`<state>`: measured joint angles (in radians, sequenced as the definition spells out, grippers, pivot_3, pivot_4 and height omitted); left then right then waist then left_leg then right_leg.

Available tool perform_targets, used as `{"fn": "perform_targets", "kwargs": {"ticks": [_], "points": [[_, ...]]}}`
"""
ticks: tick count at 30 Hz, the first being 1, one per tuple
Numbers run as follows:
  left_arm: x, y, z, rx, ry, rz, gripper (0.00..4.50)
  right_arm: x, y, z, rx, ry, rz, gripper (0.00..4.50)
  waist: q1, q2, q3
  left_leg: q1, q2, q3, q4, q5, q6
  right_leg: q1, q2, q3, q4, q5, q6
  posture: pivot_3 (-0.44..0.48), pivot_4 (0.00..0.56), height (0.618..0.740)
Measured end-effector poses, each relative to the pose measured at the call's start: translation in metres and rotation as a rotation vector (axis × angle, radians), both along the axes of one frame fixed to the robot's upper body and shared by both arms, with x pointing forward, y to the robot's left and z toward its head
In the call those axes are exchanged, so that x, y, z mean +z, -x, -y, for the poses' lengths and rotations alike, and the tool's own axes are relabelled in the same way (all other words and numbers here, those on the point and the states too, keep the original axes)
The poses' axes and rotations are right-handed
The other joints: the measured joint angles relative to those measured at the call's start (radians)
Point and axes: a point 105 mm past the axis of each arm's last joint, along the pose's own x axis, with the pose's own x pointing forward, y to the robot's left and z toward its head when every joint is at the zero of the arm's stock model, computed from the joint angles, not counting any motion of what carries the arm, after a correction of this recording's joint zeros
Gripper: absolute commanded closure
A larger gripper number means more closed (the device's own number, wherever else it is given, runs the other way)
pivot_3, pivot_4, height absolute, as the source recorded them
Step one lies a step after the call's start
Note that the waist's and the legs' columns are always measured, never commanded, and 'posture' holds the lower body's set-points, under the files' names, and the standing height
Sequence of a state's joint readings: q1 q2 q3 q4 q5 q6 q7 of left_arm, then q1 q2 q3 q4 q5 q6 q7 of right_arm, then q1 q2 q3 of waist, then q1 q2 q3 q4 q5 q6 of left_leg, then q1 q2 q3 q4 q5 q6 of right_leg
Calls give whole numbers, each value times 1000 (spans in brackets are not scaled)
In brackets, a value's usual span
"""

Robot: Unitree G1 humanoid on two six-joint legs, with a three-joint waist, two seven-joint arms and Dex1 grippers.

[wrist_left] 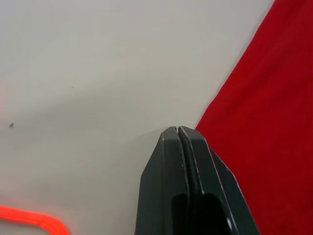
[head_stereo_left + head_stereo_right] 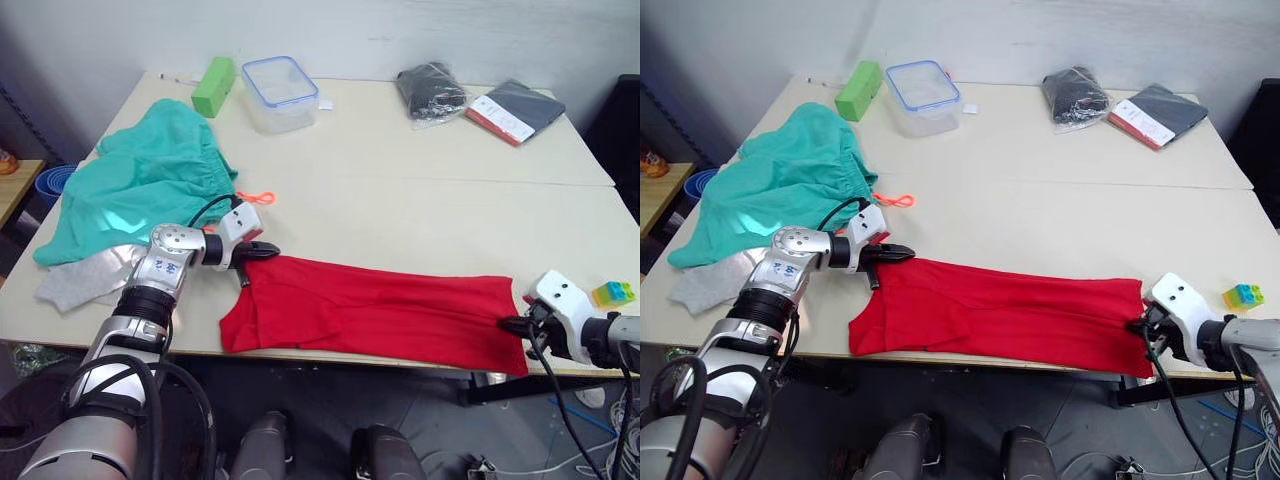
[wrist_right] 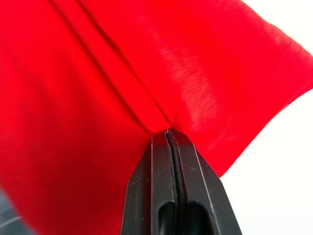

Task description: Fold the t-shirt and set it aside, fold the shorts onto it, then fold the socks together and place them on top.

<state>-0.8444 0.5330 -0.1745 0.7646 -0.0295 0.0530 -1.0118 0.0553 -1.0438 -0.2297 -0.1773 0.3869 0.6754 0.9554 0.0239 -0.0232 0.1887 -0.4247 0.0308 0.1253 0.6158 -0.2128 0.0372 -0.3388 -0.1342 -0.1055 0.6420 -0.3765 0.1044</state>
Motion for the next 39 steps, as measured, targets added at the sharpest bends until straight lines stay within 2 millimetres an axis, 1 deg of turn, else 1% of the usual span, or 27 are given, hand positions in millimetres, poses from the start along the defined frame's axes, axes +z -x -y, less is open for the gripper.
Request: {"fn": "perform_targets", "kwargs": {"ticks": [2,4,6,8,9,11,12,15,17,19,20,22,25,26,27,28,29,30,31,33,36,39], "points": [[0,0,0,-2,3,-3,4452,8,-4,-5,8,-41,12,4500,-1,0,0,0,0,0,0,0,0,0,0,0,0,0,0,0,150,740],[1,1,1,-3,9,-10,4452,21,-14,-14,15,-90,63,4500,-2,0,0,0,0,0,0,0,0,-1,0,0,0,0,0,0,150,740],[1,1,3,-10,14,-12,4452,28,-24,-24,16,-130,106,4500,-2,0,0,-1,0,0,-1,0,-1,-1,0,0,0,0,0,0,150,740],[1,1,5,-16,17,-13,4452,26,-29,-34,29,-149,115,4500,1,0,0,-2,0,0,-1,0,-1,-2,0,0,0,0,0,0,150,740],[2,2,5,-20,18,-15,4452,21,-32,-40,34,-160,112,4500,1,0,0,-2,0,0,-1,0,-1,-2,-1,0,-1,0,0,0,150,740],[2,2,6,-27,19,-13,4452,8,-34,-47,33,-154,81,4500,2,0,0,-4,-1,0,-1,1,-2,-3,-1,-1,-1,0,0,0,150,740],[3,2,7,-28,19,-12,4452,0,-34,-45,24,-131,61,4500,2,0,0,-4,-2,0,-1,1,-3,-3,-2,-1,-1,0,0,0,150,740],[2,3,6,-27,18,-10,4452,-1,-36,-38,20,-65,80,4500,0,0,0,-4,-2,1,0,1,-2,-2,-1,-4,-2,1,2,0,150,740],[1,4,7,-31,16,-7,4452,-2,-34,-26,11,-1,88,4500,1,0,0,-4,-2,1,1,0,0,-1,-1,-4,-4,2,3,0,150,740],[1,5,6,-32,18,-3,4452,-2,-29,-8,-14,52,87,4500,2,0,0,-4,-2,1,1,0,1,-1,-2,-4,-5,2,3,0,150,740],[1,5,5,-29,20,-2,4452,-1,-26,0,-31,66,86,4500,2,0,0,-4,-2,1,1,0,1,0,-2,-3,-5,2,3,0,150,740],[1,4,2,-17,25,2,4452,0,-22,12,-61,61,84,4500,0,0,0,-4,-1,1,0,-1,1,-1,-1,-3,-5,2,3,0,150,740],[2,3,-1,3,40,9,4452,8,-20,11,-62,4,97,4500,-4,1,1,-4,0,2,0,0,1,-2,0,-4,-5,2,3,0,150,740],[3,4,-1,4,50,5,4452,17,-21,7,-46,-26,116,4500,-8,2,1,-4,0,2,0,0,1,-3,1,-4,-4,2,3,0,150,740],[4,6,-1,1,64,-2,4289,25,-25,2,-25,-41,138,4500,-13,2,1,-4,0,3,0,0,1,-3,1,-4,-4,2,3,0,150,740],[6,9,2,-17,81,-6,4075,35,-28,-4,3,-47,160,4332,-17,2,2,-4,0,3,0,0,1,-3,1,-4,-4,2,3,0,150,740],[13,14,7,-55,115,-5,3889,45,-31,-7,33,-34,177,4132,-21,3,3,-5,0,2,0,0,0,-4,1,-3,-4,2,3,0,150,740],[21,20,12,-98,147,-3,3561,54,-33,-8,53,-14,186,3888,-24,3,4,-5,0,2,0,1,-1,-4,0,-3,-4,2,3,0,150,740],[31,27,17,-149,186,4,3236,63,-36,-9,72,8,196,3576,-26,4,5,-6,0,2,0,2,-3,-5,0,-2,-4,2,3,0,150,740],[57,45,28,-263,253,37,2614,77,-43,-12,109,43,213,2946,-29,3,5,-7,0,1,0,2,-4,-5,0,0,-5,2,3,0,150,740],[83,66,40,-369,289,102,1625,80,-56,-18,151,76,194,1877,-31,4,6,-7,0,2,0,2,-4,-5,1,0,-6,2,3,0,150,740],[98,85,54,-460,338,140,664,79,-74,-15,160,156,169,809,-32,7,8,-8,-1,3,0,3,-4,-6,1,0,-5,2,3,0,150,740]]}}
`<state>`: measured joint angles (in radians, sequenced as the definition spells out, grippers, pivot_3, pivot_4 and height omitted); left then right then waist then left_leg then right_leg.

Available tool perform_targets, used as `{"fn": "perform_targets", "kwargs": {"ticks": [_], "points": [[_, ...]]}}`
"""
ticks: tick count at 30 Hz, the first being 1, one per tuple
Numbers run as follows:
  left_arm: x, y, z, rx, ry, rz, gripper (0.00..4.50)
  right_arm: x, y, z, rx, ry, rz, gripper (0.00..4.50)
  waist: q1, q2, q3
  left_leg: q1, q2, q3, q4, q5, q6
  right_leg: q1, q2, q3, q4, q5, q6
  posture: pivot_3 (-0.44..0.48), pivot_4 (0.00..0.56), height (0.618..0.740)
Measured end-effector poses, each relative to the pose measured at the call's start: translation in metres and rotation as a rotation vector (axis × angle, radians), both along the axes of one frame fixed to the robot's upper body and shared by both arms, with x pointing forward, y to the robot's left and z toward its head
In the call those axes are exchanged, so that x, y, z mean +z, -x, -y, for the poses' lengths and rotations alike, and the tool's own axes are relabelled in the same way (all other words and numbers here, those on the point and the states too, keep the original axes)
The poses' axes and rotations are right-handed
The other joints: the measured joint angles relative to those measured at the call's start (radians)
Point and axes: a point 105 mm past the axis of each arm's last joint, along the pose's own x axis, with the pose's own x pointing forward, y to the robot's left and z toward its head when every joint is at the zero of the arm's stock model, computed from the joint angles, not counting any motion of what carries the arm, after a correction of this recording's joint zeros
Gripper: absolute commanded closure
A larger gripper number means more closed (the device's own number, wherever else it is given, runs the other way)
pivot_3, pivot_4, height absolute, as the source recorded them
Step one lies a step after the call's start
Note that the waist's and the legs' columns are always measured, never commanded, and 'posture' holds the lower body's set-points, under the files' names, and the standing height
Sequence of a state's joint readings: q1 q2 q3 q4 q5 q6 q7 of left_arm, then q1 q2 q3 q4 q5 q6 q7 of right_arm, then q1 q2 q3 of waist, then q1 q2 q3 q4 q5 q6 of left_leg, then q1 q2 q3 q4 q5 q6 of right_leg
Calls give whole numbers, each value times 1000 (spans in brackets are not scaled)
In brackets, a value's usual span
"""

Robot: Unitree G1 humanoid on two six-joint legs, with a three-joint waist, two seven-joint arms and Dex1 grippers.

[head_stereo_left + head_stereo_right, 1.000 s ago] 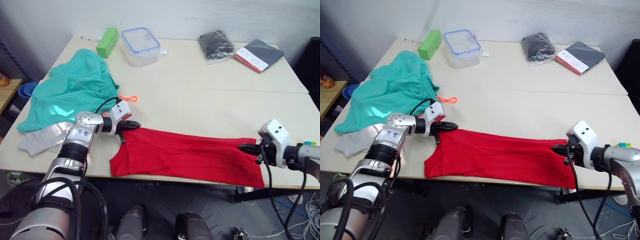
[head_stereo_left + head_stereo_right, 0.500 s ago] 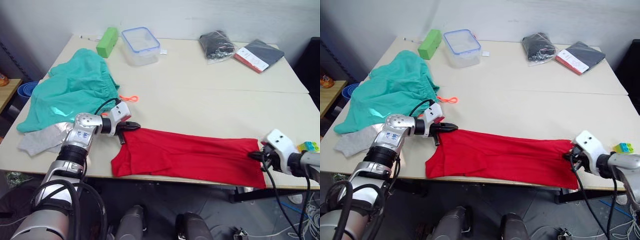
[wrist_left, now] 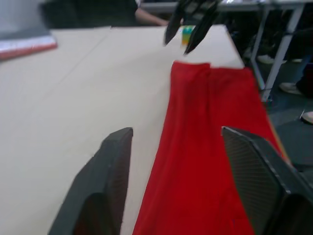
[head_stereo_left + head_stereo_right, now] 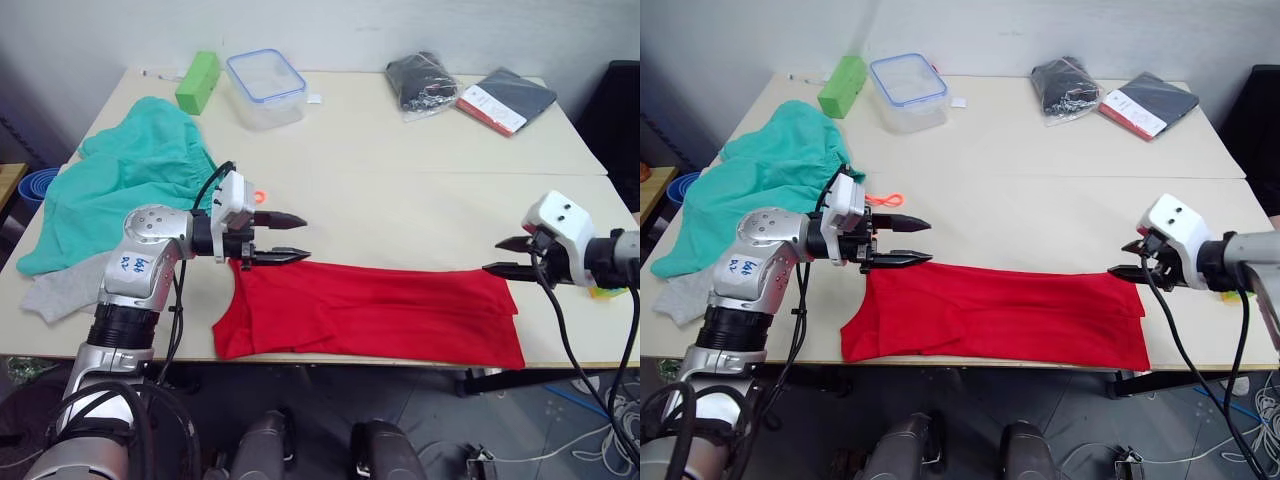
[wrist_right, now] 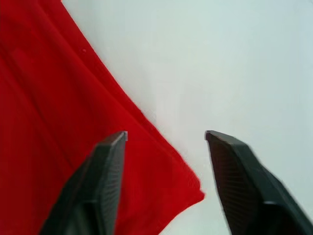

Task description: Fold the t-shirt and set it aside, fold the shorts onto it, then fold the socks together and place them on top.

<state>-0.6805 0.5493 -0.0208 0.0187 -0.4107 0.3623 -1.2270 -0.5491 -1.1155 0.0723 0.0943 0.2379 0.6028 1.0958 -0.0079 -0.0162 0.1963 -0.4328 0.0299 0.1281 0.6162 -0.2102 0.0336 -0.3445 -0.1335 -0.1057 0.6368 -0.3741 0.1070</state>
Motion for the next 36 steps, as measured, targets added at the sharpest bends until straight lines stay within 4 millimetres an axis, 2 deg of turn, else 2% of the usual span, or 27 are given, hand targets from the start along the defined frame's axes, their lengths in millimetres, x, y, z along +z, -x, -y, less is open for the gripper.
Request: {"fn": "perform_targets", "kwargs": {"ticks": [2,6,8,10,13,24,27,31,36], "points": [[5,13,5,-51,15,-14,13,-6,-10,2,2,46,-23,63,1,0,0,0,0,0,0,1,-1,0,1,0,0,0,0,0,150,740],[3,34,7,-126,-6,-74,1,-33,-21,4,2,102,-98,23,2,2,1,0,0,0,0,1,-1,0,1,0,1,0,0,0,150,740],[1,36,8,-113,-9,-83,1,-42,-20,1,15,114,-137,23,4,4,3,0,0,-1,0,2,-1,-1,1,0,1,0,0,0,150,740],[0,35,7,-91,-10,-88,1,-41,-20,1,30,125,-143,23,4,4,3,-1,0,-1,1,2,-1,0,1,0,2,0,0,0,150,740],[-4,35,2,-60,-22,-95,0,-44,-20,-1,48,128,-155,588,3,4,3,0,0,-1,2,2,-1,0,2,0,2,0,0,0,150,740],[-3,33,0,-31,-32,-45,0,-47,-29,-12,106,119,-152,4364,-4,4,3,3,1,-1,2,2,-2,3,1,1,2,0,0,0,150,740],[-5,31,-2,-19,-51,-24,0,-43,-40,-16,123,146,-142,4475,-13,4,3,3,1,0,2,2,-2,2,2,1,3,0,0,0,150,740],[-10,25,-4,7,-50,-27,0,-32,-69,-31,146,213,-92,4475,-29,4,4,5,1,5,-1,3,-3,-2,2,0,7,0,0,0,150,740],[-12,18,-5,47,-47,-11,0,-16,-102,-65,182,281,23,4475,-39,5,4,4,1,8,-3,4,-3,-8,2,2,12,0,-1,0,150,740]]}}
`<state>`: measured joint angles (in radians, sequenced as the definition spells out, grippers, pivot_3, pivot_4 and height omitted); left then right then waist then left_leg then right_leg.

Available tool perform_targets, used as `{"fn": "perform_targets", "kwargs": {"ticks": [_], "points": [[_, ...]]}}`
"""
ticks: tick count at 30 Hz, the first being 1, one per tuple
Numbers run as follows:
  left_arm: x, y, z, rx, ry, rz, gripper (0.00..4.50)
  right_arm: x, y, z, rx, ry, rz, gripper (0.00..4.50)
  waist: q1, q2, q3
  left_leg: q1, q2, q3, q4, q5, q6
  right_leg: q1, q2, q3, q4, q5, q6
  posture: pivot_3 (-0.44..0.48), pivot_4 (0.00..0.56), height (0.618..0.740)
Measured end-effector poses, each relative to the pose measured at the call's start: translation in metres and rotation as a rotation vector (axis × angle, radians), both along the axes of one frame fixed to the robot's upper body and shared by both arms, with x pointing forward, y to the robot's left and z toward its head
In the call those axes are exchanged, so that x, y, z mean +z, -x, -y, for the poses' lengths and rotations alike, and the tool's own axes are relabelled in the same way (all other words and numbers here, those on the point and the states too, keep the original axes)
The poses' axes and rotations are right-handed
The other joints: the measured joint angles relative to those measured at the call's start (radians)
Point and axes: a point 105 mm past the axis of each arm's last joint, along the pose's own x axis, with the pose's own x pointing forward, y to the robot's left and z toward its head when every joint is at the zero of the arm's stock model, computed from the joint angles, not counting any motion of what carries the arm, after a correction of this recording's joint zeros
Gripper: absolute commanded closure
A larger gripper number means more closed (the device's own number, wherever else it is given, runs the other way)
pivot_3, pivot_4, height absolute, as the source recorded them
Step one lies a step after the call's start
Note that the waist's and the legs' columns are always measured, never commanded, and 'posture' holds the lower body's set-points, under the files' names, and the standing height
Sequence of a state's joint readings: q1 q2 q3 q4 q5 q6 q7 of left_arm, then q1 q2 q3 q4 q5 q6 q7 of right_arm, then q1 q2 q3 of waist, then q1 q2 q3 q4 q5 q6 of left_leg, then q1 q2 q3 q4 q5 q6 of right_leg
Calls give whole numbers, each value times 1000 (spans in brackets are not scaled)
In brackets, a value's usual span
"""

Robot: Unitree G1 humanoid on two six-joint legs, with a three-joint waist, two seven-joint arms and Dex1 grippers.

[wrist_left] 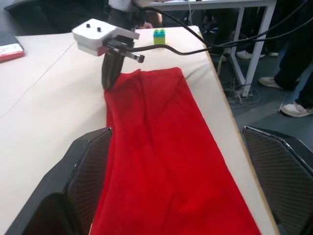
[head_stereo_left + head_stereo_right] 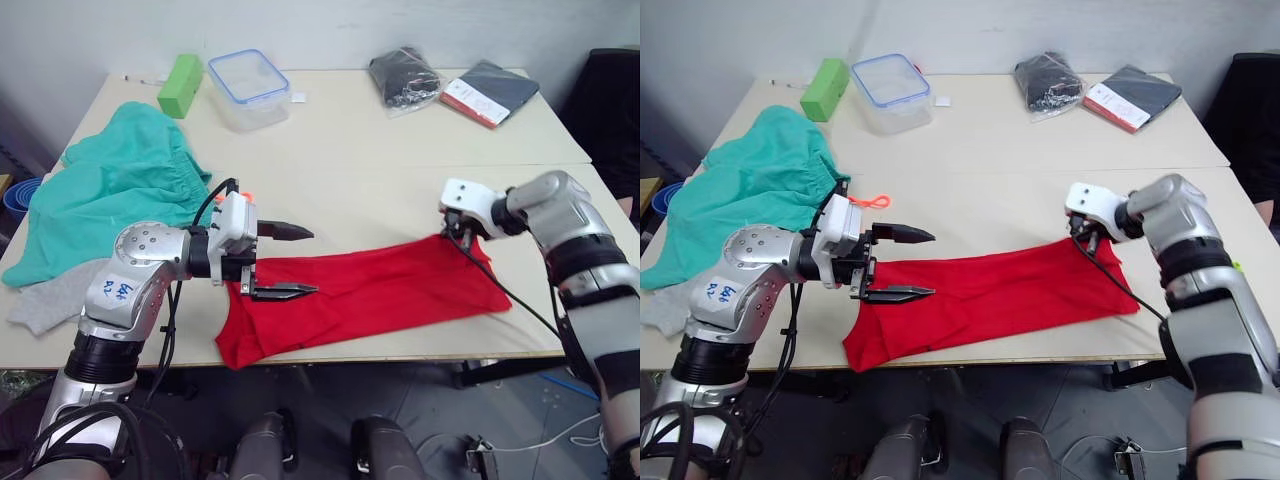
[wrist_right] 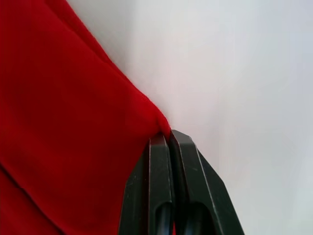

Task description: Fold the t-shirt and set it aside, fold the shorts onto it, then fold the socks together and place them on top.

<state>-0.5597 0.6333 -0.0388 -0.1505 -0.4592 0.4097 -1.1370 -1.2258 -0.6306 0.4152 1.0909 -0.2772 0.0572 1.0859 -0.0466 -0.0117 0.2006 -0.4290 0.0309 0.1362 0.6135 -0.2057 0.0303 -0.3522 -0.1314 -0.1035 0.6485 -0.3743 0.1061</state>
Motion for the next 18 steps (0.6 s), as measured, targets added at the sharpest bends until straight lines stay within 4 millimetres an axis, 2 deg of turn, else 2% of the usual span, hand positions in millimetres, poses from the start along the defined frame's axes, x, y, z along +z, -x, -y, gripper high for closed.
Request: {"fn": "perform_targets", "kwargs": {"ticks": [4,8,12,18], "points": [[0,-2,-1,28,4,8,0,3,-14,-35,70,0,82,4475,-7,0,0,-4,0,0,0,0,0,-6,0,0,9,0,0,0,150,740],[-5,-4,-6,61,2,-4,0,7,-24,-52,128,53,222,4475,-9,1,1,-9,-1,-1,2,2,1,-9,0,0,10,0,0,0,150,740],[-4,-7,-10,102,-2,16,0,16,-34,-53,124,165,382,4475,-8,1,1,-9,-2,-1,2,4,2,-9,0,0,10,0,0,0,150,740],[-6,-12,-15,142,-31,32,0,17,-39,-42,51,196,427,4475,-9,1,1,-9,-2,-1,2,4,2,-9,1,0,11,0,0,0,150,740]]}}
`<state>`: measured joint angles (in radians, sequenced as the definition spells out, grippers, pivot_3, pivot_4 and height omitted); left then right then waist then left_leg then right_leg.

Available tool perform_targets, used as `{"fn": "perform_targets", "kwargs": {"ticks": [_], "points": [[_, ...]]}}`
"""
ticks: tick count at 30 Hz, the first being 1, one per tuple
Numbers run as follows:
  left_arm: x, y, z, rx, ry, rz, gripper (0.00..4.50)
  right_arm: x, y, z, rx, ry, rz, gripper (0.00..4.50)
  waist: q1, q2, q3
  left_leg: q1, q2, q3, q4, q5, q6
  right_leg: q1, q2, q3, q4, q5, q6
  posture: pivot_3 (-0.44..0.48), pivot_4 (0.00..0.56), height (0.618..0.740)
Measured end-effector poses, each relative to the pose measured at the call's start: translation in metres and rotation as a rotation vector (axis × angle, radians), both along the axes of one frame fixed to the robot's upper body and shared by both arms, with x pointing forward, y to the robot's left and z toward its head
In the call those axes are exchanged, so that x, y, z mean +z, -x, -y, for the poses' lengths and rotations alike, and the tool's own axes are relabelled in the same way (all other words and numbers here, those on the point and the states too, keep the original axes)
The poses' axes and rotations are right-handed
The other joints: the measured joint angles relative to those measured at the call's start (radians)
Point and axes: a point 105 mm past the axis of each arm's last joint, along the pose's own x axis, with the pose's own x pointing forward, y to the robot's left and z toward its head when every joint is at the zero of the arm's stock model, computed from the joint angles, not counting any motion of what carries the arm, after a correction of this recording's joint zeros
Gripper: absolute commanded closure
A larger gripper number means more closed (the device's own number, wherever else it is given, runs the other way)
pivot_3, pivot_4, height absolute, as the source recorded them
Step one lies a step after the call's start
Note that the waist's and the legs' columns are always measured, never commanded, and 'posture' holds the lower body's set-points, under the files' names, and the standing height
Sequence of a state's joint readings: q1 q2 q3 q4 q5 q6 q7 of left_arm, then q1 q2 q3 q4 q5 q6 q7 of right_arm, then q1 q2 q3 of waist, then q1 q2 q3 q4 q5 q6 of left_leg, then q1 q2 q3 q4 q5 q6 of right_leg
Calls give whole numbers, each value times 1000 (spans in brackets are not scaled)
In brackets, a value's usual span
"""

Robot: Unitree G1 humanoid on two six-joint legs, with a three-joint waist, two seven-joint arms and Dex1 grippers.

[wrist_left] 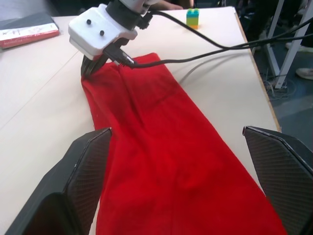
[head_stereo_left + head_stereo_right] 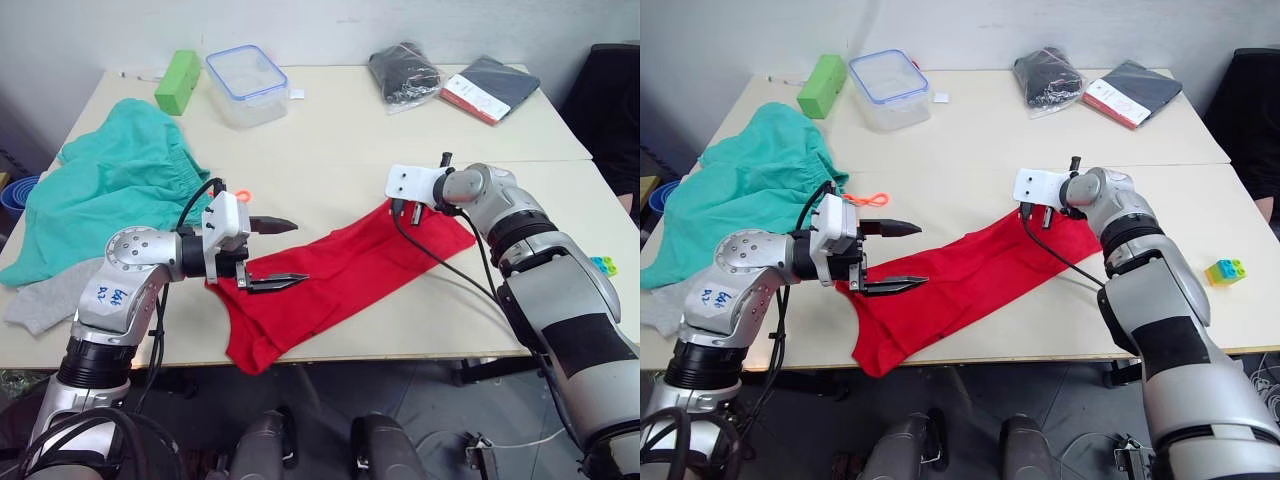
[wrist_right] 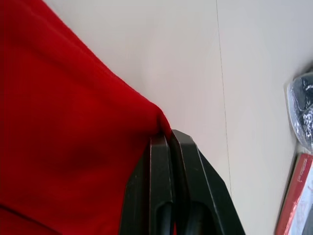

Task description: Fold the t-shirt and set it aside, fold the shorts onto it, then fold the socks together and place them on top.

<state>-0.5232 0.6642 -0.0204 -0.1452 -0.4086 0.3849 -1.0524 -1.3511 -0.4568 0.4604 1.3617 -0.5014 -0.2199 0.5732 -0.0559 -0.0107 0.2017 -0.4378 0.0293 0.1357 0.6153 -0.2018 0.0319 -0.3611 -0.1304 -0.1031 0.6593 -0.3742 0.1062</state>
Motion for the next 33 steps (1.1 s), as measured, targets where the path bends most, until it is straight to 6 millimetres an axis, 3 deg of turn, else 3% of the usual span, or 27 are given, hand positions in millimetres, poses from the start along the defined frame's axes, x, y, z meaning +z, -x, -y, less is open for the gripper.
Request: {"fn": "perform_targets", "kwargs": {"ticks": [5,12,15,18,21,24,28,30,33], "points": [[2,-12,-2,61,21,8,0,8,-1,-4,6,-99,34,4475,0,0,0,0,0,0,0,0,0,0,1,0,0,0,0,0,150,740],[10,-27,-1,80,43,31,0,8,0,-4,19,-112,22,2131,0,0,0,0,0,0,0,0,0,0,1,0,1,0,0,0,150,740],[7,-35,-1,77,30,11,0,25,-1,6,-11,-203,63,1120,1,0,0,0,0,0,0,0,0,0,2,0,1,0,0,0,150,740],[1,-42,-4,57,23,-50,0,51,6,32,-37,-337,105,42,11,0,0,0,-1,-1,0,0,0,1,1,-1,0,0,0,0,150,740],[-4,-45,-7,34,4,-89,0,46,27,66,-110,-484,52,42,29,0,0,-1,0,-2,0,0,0,1,2,-1,0,0,0,0,150,740],[-8,-51,-11,17,-47,-127,0,14,74,89,-247,-644,-103,42,45,0,0,-4,0,-7,3,0,0,0,1,0,2,0,0,0,150,740],[-23,-55,-9,-25,-125,-176,0,-3,129,85,-391,-812,-230,42,49,1,1,-3,0,-2,5,0,1,-1,2,-2,-2,0,-1,0,150,740],[-31,-60,-9,-17,-168,-184,0,-4,148,79,-447,-905,-221,42,50,-1,0,-3,1,-2,6,0,1,0,0,-2,-2,0,-1,0,150,740],[-47,-71,-20,41,-225,-214,0,-30,165,54,-549,-1124,-312,42,44,-3,-2,-2,2,-2,5,-1,0,-2,-1,-2,-2,1,-3,0,150,740]]}}
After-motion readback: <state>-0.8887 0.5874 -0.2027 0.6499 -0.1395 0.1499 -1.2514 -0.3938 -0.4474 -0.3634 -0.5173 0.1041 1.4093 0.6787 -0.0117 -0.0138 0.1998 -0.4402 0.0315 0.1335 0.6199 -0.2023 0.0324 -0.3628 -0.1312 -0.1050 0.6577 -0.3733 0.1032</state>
